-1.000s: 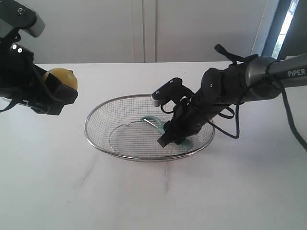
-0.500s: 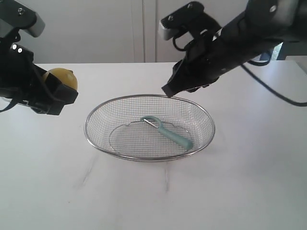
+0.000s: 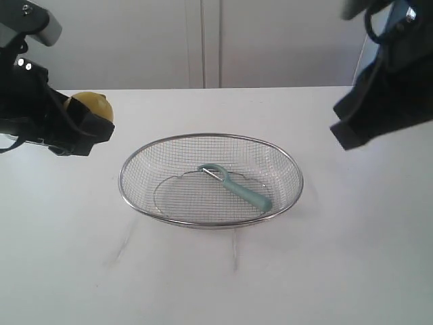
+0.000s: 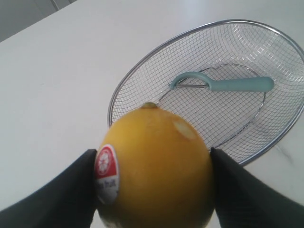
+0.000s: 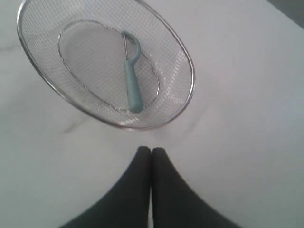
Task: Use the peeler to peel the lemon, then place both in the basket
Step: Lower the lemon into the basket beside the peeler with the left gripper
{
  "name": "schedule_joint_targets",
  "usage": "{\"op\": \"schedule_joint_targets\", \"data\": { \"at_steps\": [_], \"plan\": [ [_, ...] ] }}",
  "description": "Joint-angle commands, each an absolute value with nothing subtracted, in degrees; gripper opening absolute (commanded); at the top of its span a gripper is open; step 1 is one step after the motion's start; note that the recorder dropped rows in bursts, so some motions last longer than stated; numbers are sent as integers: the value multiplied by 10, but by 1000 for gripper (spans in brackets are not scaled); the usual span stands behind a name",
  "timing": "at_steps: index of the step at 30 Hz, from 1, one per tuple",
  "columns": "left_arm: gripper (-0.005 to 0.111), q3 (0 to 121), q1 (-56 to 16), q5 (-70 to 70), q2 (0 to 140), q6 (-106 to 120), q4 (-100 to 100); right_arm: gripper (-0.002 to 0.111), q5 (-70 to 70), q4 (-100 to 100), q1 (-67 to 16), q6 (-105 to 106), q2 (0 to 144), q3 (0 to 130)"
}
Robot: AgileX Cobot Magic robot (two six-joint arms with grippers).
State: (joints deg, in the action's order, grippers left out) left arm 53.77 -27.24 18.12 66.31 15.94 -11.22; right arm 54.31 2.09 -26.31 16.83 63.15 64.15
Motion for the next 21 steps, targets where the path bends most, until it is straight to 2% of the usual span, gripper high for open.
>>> {"op": "schedule_joint_targets", "data": {
  "at_steps": [1, 5, 9, 13, 21],
  "plan": [
    [0, 544, -271, 153, 696, 174, -139, 0, 549, 0, -262, 144, 594, 600],
    [0, 613, -271, 153, 780, 180, -144, 0, 483, -5, -262, 124, 569, 572],
    [0, 695, -276, 194, 861, 184, -145, 0, 483, -11, -262, 113, 568, 572],
    [0, 786, -281, 212, 1001, 184, -164, 0, 487, -11, -262, 111, 568, 572],
    [0, 801, -281, 202, 1122, 255, -226, 0, 492, -11, -262, 88, 568, 565]
  ]
}}
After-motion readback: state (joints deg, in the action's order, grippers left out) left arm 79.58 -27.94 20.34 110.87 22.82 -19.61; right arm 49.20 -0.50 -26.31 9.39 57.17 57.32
